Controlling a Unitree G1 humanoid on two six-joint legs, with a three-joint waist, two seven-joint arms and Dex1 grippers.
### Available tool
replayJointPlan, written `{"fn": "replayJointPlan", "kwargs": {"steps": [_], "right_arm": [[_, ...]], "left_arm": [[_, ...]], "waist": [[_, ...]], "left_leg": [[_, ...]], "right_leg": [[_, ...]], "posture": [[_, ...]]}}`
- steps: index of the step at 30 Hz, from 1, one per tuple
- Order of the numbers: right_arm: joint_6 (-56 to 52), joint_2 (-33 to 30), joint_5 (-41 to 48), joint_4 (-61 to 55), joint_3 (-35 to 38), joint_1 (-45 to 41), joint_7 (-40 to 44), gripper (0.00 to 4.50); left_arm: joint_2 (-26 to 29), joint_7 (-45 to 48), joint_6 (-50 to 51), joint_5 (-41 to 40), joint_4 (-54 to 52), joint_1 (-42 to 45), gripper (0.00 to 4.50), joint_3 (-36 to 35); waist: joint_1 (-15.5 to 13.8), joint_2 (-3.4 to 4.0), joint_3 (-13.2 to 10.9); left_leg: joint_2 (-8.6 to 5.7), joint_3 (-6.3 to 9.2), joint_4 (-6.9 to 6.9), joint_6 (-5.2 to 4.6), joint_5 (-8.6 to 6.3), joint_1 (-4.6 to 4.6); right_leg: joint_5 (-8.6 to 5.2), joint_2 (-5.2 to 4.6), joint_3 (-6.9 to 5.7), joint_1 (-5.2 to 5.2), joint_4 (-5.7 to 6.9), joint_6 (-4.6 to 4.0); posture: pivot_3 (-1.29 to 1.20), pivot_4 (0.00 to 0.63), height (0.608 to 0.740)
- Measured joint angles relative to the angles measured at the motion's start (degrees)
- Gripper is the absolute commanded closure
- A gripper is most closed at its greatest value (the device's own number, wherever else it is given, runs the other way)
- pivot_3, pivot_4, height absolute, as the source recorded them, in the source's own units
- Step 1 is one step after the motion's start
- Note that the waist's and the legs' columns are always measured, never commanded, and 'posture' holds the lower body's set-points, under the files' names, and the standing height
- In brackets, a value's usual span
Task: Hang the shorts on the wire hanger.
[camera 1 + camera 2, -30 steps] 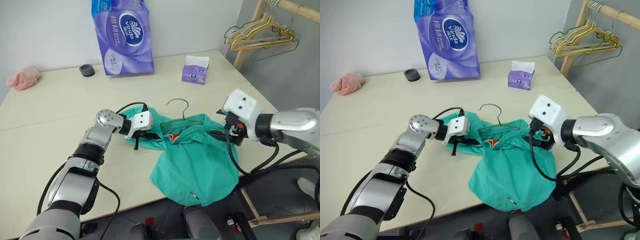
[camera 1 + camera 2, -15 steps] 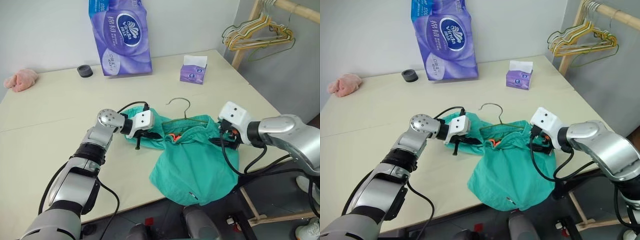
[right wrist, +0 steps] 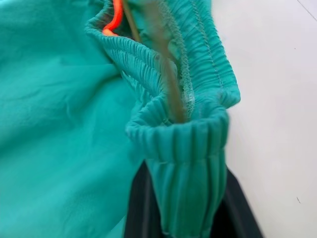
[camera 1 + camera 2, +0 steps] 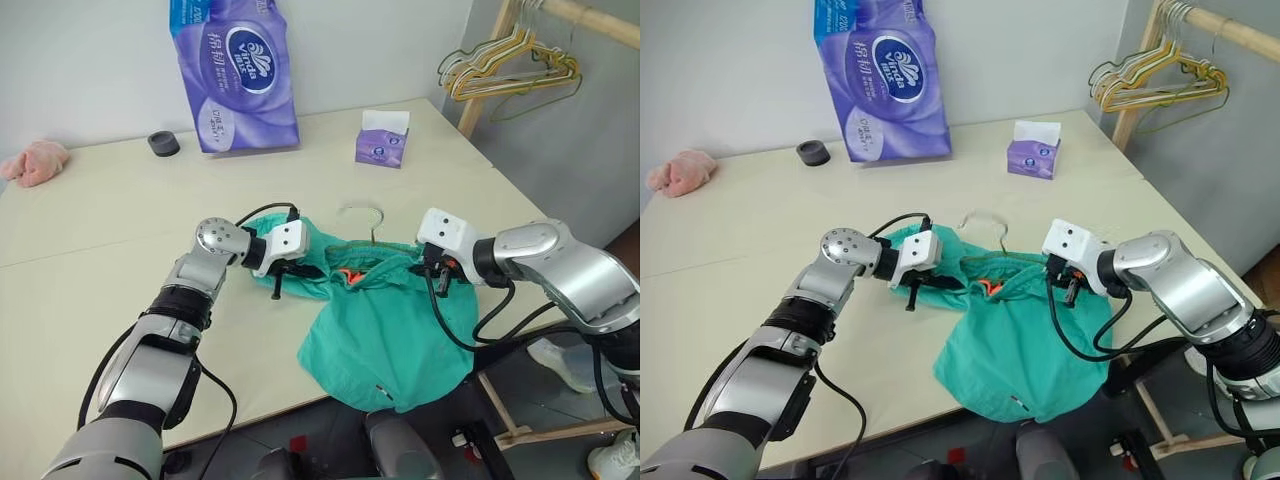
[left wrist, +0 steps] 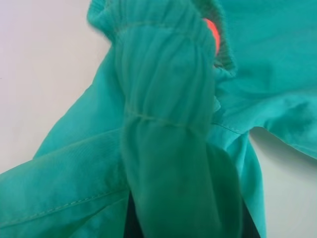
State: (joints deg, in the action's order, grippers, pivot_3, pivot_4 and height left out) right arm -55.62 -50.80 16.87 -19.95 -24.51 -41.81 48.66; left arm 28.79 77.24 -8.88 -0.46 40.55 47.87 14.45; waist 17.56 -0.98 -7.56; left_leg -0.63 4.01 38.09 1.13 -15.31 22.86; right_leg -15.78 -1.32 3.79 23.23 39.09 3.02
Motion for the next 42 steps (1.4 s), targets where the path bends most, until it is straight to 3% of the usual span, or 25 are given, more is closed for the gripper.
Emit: {"fn": "replayJointPlan", "kwargs": {"steps": [11, 22, 29, 32, 36, 39, 42], "right_arm": [[2.0, 0.3, -2.2, 0.2, 0.8, 1.8, 1.4, 4.5], [2.0, -1.2, -2.2, -0.1, 1.7, 2.9, 3.9, 4.5], [0.3, -4.7, -0.2, -0.4, 7.1, 5.3, 6.0, 4.5], [-2.8, -4.6, 2.1, -1.0, 11.7, 7.0, 5.7, 4.5], [-11.5, -1.2, 6.9, -4.2, 21.7, 12.8, 2.0, 4.5], [-18.7, 1.9, 9.9, -7.7, 29.8, 16.7, -1.5, 4.5], [-27.2, 6.1, 11.1, -12.5, 40.9, 20.7, -5.9, 4.5]], "left_arm": [[0.6, -2.4, 5.8, -4.2, 6.2, 6.0, 1.26, -7.7], [2.5, -1.9, -0.4, -2.3, 13.8, 6.6, 1.26, -8.0], [2.0, -9.9, -5.3, -0.4, 19.6, 8.4, 1.26, -8.4], [1.6, -11.9, -6.3, -0.4, 20.6, 9.2, 1.26, -9.2], [1.3, -7.7, -2.6, -2.5, 19.6, 9.2, 1.26, -10.3], [1.4, -1.1, 2.9, -5.4, 11.6, 7.1, 1.26, -10.3], [1.5, 5.1, 12.0, -10.3, -2.9, 2.6, 1.26, -9.9]], "waist": [[0.1, 0.01, 0.0], [0.1, 0.01, 0.0], [0.1, 0.0, 0.0], [0.1, 0.0, 0.0], [0.1, -0.02, 0.1], [0.0, -0.02, 0.1], [-0.1, -0.01, 0.0]], "left_leg": [[-0.03, 0.04, 0.02, 0.0, 0.0, 0.01], [-0.06, 0.05, 0.03, 0.0, 0.0, 0.02], [-0.09, 0.06, 0.05, 0.0, 0.0, 0.03], [-0.09, 0.06, 0.04, 0.0, 0.0, 0.03], [-0.12, 0.08, 0.05, 0.0, 0.01, 0.06], [-0.14, 0.08, 0.05, 0.0, 0.01, 0.06], [-0.12, 0.1, 0.06, 0.0, 0.01, 0.07]], "right_leg": [[0.0, -0.01, -0.06, 0.0, 0.01, 0.0], [0.0, -0.05, -0.06, 0.0, 0.03, 0.0], [0.0, -0.23, -0.08, 0.0, 0.03, 0.0], [0.0, -0.24, -0.08, 0.0, 0.05, 0.0], [0.0, -0.23, -0.11, -0.01, 0.09, 0.0], [0.0, -0.19, -0.09, -0.01, 0.1, 0.0], [0.0, -0.18, -0.04, -0.02, 0.12, 0.0]], "posture": [[-0.31, 0.087, 0.74], [-0.31, 0.088, 0.74], [-0.31, 0.088, 0.74], [-0.32, 0.091, 0.74], [-0.32, 0.098, 0.74], [-0.32, 0.11, 0.74], [-0.34, 0.125, 0.74]]}}
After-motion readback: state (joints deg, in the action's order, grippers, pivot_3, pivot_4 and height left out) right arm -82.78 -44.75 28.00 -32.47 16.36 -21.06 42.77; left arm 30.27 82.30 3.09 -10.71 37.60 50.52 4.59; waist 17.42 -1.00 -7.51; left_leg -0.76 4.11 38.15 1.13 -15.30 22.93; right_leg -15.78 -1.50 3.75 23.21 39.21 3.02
